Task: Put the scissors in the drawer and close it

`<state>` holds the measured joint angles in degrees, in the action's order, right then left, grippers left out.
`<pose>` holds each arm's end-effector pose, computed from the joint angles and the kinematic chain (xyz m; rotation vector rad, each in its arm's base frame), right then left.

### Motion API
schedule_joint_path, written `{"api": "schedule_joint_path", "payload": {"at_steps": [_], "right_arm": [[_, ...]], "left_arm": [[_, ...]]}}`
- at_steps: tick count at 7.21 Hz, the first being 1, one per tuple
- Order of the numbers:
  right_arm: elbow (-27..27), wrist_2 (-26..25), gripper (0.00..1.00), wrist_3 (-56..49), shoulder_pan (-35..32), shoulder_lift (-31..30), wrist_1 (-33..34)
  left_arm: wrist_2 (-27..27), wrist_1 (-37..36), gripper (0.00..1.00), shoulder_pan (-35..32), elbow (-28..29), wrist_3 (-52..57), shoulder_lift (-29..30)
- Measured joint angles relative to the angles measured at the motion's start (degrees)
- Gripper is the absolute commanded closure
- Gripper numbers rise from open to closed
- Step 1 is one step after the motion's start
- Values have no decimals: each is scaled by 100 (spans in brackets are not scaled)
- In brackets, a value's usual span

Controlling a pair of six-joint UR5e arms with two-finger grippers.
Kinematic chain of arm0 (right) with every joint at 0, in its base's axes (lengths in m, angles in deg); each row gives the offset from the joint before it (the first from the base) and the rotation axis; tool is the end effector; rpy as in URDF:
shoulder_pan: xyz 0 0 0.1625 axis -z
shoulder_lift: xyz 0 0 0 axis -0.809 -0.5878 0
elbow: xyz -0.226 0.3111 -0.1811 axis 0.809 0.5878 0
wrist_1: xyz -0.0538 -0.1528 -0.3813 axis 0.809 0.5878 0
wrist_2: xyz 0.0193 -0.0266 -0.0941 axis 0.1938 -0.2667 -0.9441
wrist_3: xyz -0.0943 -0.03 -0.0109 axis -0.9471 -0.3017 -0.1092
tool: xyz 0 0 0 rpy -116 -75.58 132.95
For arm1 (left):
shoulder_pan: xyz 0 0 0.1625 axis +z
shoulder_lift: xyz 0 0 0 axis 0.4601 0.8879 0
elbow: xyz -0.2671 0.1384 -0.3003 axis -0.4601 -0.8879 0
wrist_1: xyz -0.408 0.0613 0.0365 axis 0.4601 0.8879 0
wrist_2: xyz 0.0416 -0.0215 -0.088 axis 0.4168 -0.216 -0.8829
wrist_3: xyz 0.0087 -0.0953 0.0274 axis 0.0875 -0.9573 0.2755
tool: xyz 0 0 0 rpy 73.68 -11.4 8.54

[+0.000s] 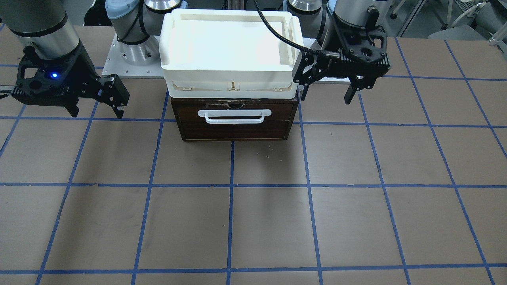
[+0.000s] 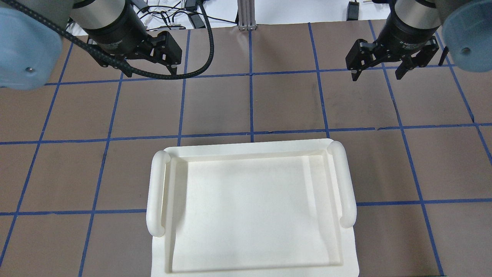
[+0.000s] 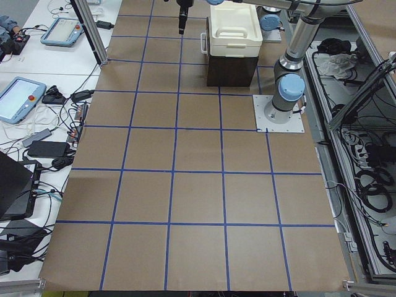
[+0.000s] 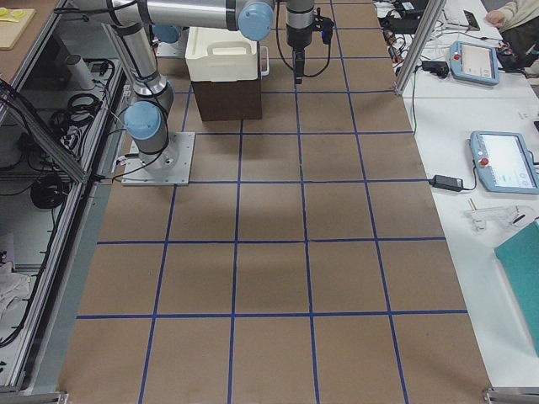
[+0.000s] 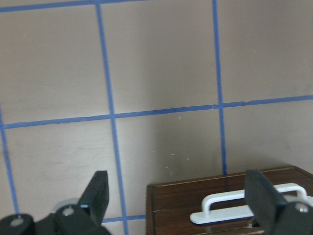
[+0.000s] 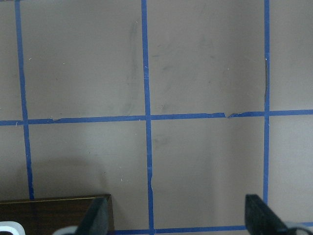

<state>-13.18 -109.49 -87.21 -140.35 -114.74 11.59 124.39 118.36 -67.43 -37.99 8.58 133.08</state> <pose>0.1009 -0.5092 0.4813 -0.0334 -3.1333 0.1063 -0.1767 -0.4778 0.5284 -0.0566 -3.0958 0.2288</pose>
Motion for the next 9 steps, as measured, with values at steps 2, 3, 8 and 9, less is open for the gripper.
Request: {"api": "schedule_joint_path", "payload": {"at_steps": [2, 3, 8, 9], "right_arm": [[-4, -3, 0, -14, -10, -7, -1], [-4, -10, 0, -19, -11, -6, -2], [-5, -75, 0, -21, -5, 5, -9], [-5, -82, 0, -21, -2, 5, -10]], "left_arm": [[20, -12, 0, 166, -294, -27, -347], [22, -17, 0, 254, -295, 87, -352], [-41, 441, 0, 391, 128, 515, 17], [-39, 551, 0, 393, 138, 519, 39]]}}
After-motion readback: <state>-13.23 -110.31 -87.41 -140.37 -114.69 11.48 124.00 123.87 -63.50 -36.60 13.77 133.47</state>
